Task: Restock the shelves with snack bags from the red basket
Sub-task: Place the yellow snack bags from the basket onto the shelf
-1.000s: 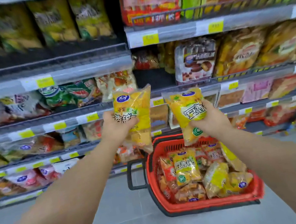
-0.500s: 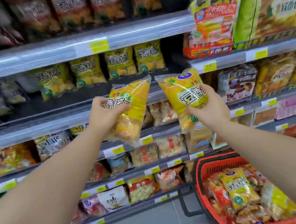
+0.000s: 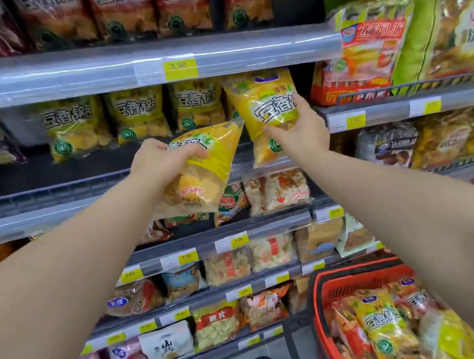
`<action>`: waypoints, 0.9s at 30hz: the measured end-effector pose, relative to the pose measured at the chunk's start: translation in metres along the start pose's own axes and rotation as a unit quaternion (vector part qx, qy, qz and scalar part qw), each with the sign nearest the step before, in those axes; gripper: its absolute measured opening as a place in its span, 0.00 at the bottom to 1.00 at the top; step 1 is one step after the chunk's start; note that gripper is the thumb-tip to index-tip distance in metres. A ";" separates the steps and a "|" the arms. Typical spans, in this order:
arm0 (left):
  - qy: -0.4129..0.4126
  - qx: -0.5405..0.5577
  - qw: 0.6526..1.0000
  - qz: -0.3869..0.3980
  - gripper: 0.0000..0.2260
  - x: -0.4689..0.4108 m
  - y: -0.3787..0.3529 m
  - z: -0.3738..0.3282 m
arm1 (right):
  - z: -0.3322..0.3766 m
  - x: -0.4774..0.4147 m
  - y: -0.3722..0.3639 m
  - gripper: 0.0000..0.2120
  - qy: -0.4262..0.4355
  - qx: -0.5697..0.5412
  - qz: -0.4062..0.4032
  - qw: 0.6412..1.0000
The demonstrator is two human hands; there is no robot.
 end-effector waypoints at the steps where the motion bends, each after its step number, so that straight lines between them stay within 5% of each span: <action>1: 0.000 -0.004 1.000 0.002 0.37 -0.006 0.000 -0.002 | 0.003 -0.010 -0.009 0.40 0.003 -0.001 -0.001 1.000; 6: 0.002 -0.049 0.999 0.015 0.38 -0.036 -0.006 -0.010 | 0.018 -0.062 -0.053 0.34 -0.005 -0.022 -0.014 1.000; 10: -0.006 -0.041 0.999 0.016 0.27 -0.053 -0.014 -0.009 | 0.006 -0.087 -0.085 0.38 -0.067 -0.030 -0.033 0.997; 18: -0.008 0.006 1.000 -0.020 0.26 -0.060 -0.019 -0.009 | 0.000 -0.118 -0.103 0.39 -0.072 0.023 -0.075 0.994; 23: -0.014 0.024 1.000 -0.014 0.27 -0.061 -0.021 -0.002 | 0.000 -0.122 -0.113 0.48 -0.119 0.085 0.042 0.988; 27: 0.006 0.043 0.999 0.004 0.31 -0.054 -0.020 0.000 | -0.002 -0.109 -0.101 0.53 -0.096 0.139 0.063 0.984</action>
Point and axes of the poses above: each hand's wrist, its own x-axis away from the middle knuckle, its own y-axis out of the back of the hand, z = x × y, the point moved 3 cm from there along -x, towards the middle knuckle, and after that the axes turned 6 degrees about x, right-handed, at the moved point
